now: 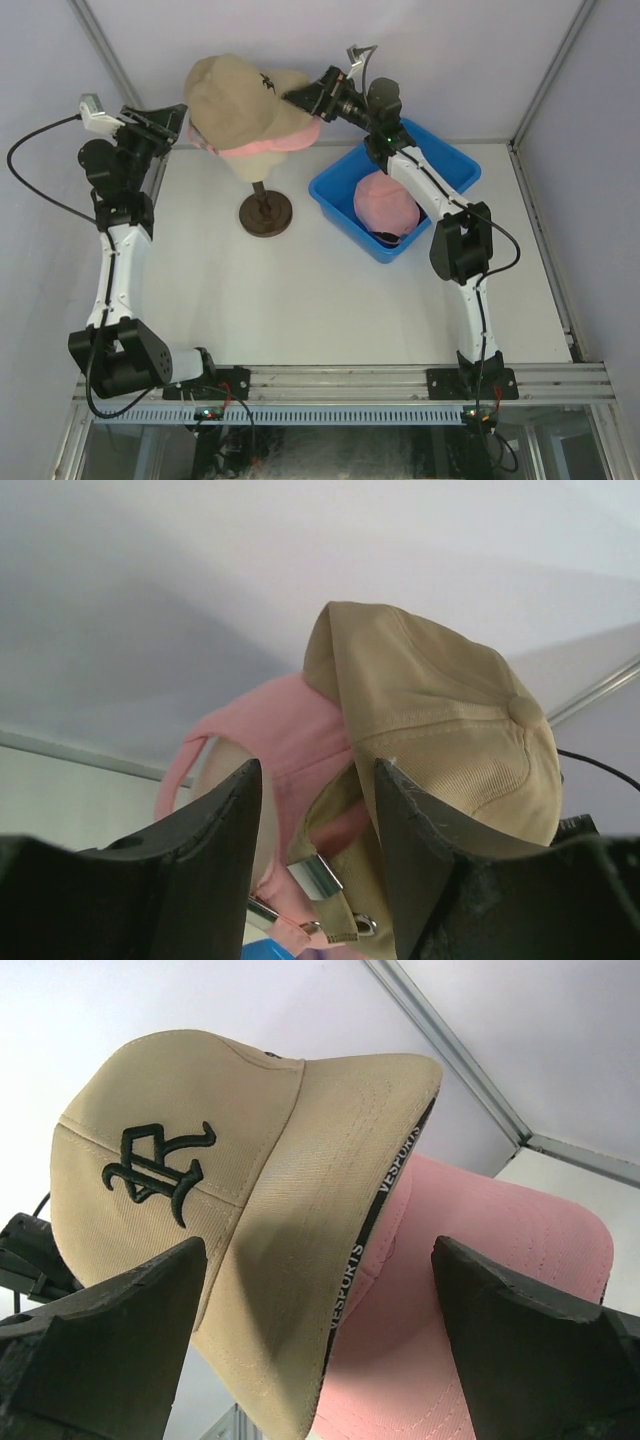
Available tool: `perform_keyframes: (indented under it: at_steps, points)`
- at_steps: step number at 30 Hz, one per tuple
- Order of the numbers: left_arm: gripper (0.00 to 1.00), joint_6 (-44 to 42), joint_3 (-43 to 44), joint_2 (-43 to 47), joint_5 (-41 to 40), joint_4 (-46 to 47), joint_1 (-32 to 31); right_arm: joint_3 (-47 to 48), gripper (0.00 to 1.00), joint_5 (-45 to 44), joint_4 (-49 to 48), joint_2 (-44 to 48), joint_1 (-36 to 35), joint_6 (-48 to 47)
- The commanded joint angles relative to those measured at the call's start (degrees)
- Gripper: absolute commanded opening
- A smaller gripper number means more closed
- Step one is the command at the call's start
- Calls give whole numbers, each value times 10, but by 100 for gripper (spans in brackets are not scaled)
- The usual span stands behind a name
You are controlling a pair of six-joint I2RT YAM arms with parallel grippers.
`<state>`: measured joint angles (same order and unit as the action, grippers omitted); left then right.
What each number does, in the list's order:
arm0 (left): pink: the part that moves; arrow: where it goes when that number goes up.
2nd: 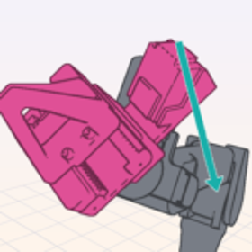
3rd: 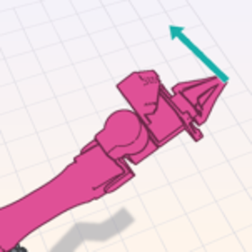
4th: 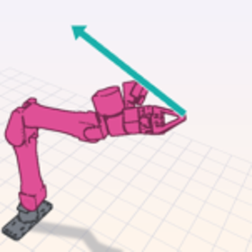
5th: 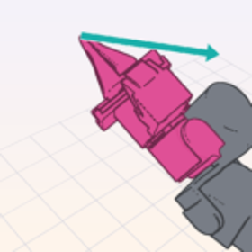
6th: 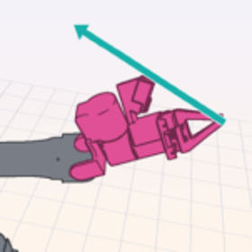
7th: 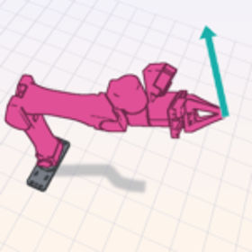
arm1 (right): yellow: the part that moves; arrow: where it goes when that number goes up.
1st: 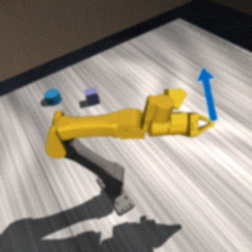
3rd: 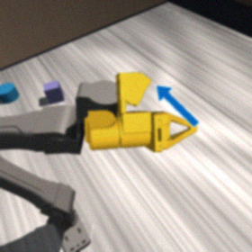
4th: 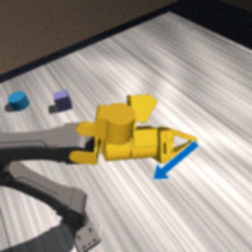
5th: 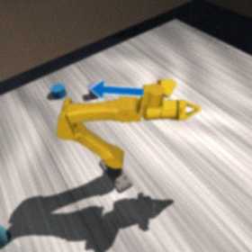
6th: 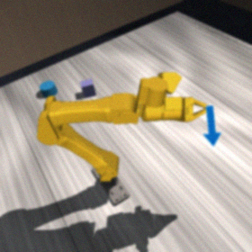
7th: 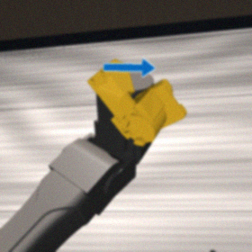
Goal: Stack the hats
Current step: Stack the hat on the hat.
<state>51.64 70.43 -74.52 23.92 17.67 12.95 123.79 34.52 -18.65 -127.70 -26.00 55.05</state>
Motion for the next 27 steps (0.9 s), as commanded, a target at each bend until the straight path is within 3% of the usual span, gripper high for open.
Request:
perform_keyframes:
  at_steps: [1, 17, 24, 27]
  points:
    - [52, 10, -22, 25, 45, 44, 4, 7, 94, -2, -4, 51, -6, -1]
    - [52, 83, 12, -35, 110, 150, 4, 44, 94, 4, 8, 34, -9, -1]
    - [46, 102, 18, -49, 121, 176, 3, 71, 94, 13, 10, 22, -12, -1]
    - [36, 111, 31, -55, 124, 190, 3, 88, 94, 17, 14, 17, -15, -1]
